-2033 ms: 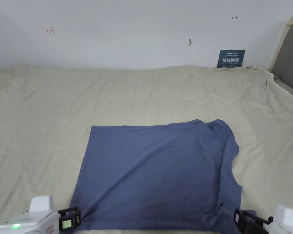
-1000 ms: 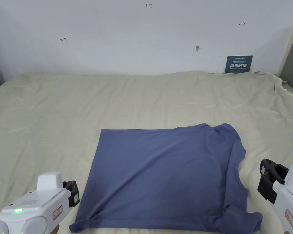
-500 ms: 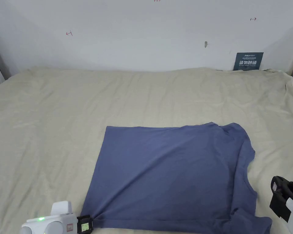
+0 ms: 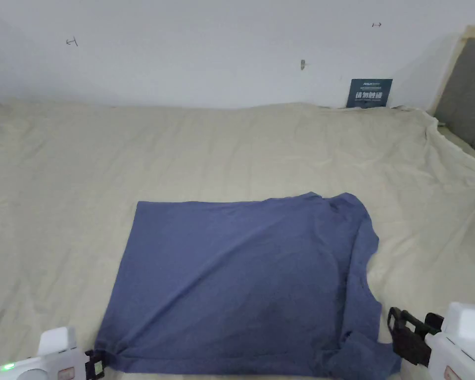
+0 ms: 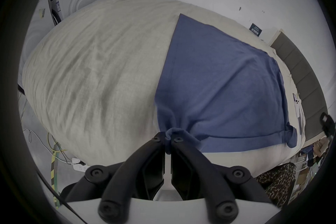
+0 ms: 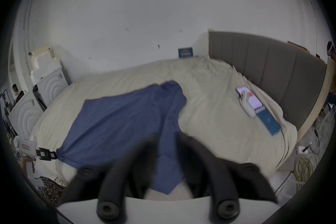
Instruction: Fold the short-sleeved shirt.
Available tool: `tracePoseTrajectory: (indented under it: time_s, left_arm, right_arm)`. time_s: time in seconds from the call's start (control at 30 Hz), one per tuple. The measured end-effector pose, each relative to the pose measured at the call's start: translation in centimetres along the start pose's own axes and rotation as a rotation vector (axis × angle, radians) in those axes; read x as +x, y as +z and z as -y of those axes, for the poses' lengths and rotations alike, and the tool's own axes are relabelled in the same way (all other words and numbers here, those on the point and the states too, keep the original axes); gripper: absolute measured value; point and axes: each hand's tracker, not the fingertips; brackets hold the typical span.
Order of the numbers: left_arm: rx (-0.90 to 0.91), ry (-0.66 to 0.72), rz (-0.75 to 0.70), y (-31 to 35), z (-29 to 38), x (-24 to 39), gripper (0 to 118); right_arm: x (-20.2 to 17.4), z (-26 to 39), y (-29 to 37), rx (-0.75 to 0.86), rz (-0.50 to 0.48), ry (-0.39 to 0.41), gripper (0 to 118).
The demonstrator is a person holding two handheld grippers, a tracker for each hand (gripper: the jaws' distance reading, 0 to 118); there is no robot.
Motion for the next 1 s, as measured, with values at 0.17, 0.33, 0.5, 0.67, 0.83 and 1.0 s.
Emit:
tracePoseTrajectory:
  time_s: [0.17,0.33,0.5,0.67,0.83,1.0]
  left_arm:
    - [0.038,-0.006,0.021,1.6,-1.0,0.3,3]
    - [0.046,-0.004,0.021,1.6,-1.3,0.3,3]
    - [0.041,0.002,0.023,1.3,-1.2,0.2,3]
    - [0.042,0.0,0.023,1.3,-1.1,0.0,3]
    - [0.08,-0.019,0.026,1.7,-2.3,0.2,3]
    - [0.119,-0.036,0.019,1.4,-5.5,0.6,3]
  right_arm:
    - [1.6,2.4,-3.5,-0.155,-0.007,-0.084,103]
    - [1.7,5.0,-6.5,-0.295,-0.036,-0.111,69]
    - [1.2,6.6,-7.6,-0.336,-0.093,-0.16,10]
    - [0.3,5.9,-6.5,-0.281,-0.107,-0.126,7]
    - [-0.8,2.3,-4.4,-0.169,-0.105,-0.032,7]
    - [-2.7,-2.6,-5.1,-0.08,-0.096,0.046,7]
